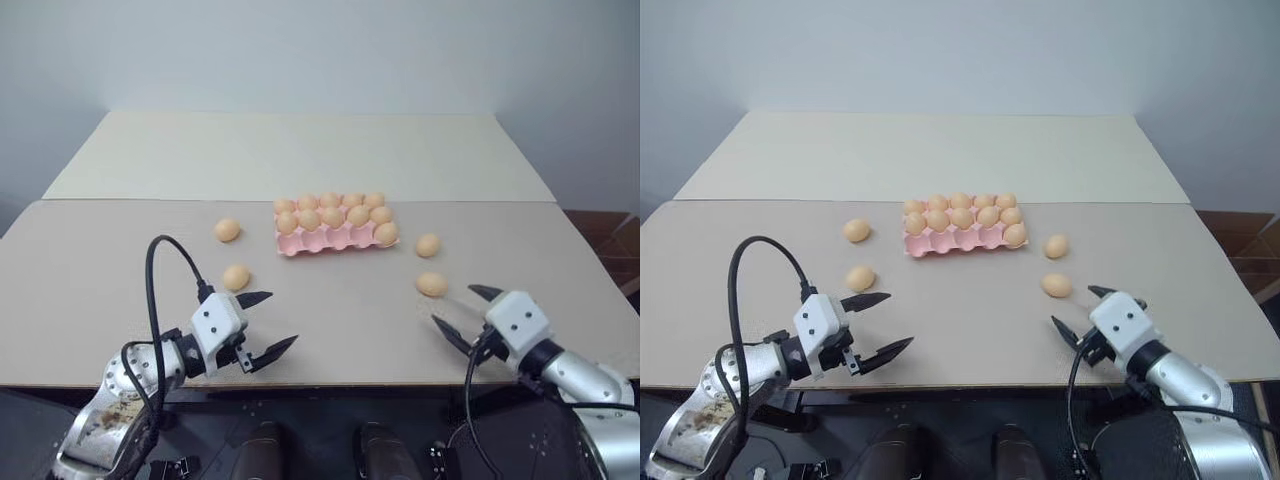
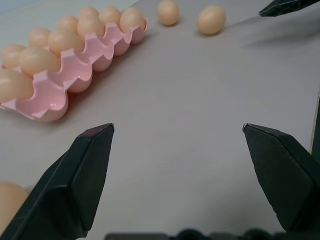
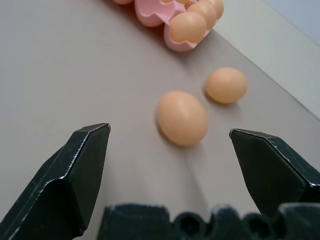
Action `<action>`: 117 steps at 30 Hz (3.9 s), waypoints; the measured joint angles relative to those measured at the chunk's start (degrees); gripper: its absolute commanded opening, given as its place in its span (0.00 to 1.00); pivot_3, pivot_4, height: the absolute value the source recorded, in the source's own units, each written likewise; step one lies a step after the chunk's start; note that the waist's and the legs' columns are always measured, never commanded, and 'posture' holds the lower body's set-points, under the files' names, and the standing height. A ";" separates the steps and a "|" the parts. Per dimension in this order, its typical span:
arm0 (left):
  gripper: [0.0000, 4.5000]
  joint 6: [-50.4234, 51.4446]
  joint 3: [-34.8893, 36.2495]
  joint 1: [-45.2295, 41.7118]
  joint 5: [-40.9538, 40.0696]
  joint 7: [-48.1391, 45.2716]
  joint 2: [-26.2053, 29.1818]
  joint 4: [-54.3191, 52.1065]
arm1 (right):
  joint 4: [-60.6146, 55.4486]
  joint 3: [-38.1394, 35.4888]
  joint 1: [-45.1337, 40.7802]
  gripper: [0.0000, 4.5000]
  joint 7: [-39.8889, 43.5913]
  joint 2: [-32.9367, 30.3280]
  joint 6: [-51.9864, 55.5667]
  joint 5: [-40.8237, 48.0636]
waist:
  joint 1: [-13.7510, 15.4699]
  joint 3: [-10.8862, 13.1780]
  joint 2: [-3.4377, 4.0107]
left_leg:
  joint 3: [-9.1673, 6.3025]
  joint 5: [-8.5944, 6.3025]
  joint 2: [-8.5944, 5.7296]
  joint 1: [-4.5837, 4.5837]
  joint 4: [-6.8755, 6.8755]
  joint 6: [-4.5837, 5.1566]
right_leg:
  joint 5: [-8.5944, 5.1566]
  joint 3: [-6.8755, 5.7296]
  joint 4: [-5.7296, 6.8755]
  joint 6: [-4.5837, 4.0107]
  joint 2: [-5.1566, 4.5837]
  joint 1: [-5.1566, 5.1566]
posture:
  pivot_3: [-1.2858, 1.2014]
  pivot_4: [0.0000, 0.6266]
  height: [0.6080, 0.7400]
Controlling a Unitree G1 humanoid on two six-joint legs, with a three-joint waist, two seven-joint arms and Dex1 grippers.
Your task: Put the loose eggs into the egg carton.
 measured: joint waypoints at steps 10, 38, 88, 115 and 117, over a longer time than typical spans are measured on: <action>1.00 -0.22 -3.25 -5.11 -0.03 -3.58 -0.14 2.60 | 6.39 6.09 -11.98 1.00 3.38 -2.12 9.26 -0.04 | 0.01 0.00 -0.01 | 0.00 0.01 0.00 0.01 0.00 0.01 | 0.18 0.04 0.02 0.25 0.03 -0.02 | 0.52 0.24 1.00; 1.00 2.11 1.27 -1.58 -0.68 0.79 -3.29 3.66 | 13.94 13.36 -26.48 0.41 3.02 4.80 14.90 -5.23 | -0.55 0.01 -0.01 | -0.01 0.01 0.03 -0.01 0.00 0.01 | 0.34 0.06 0.12 0.13 0.07 -0.08 | 0.52 0.24 1.00; 1.00 4.26 1.95 -0.71 -1.30 5.68 -5.32 -0.02 | -6.88 5.76 -19.29 0.86 -10.93 22.00 22.56 3.54 | -0.66 0.03 0.01 | -0.03 0.00 0.08 -0.02 -0.06 0.00 | 0.23 -0.02 0.11 0.25 0.07 -0.14 | 0.52 0.24 1.00; 1.00 3.83 -5.23 -9.76 -0.94 -2.04 -4.87 5.77 | -7.14 6.03 -15.26 0.99 -33.09 33.96 20.79 -5.13 | -0.47 0.03 0.01 | 0.02 0.00 0.02 -0.10 -0.06 0.00 | 0.34 0.06 0.00 -0.04 0.01 -0.19 | 0.52 0.24 1.00; 1.00 3.57 -5.69 -9.82 -0.34 -2.00 -5.12 5.95 | -1.72 5.53 -22.41 0.99 -35.93 35.08 23.96 -6.16 | -0.55 0.03 0.01 | 0.01 0.01 0.03 -0.09 -0.06 0.00 | 0.41 0.06 0.03 -0.03 0.05 -0.19 | 0.52 0.24 1.00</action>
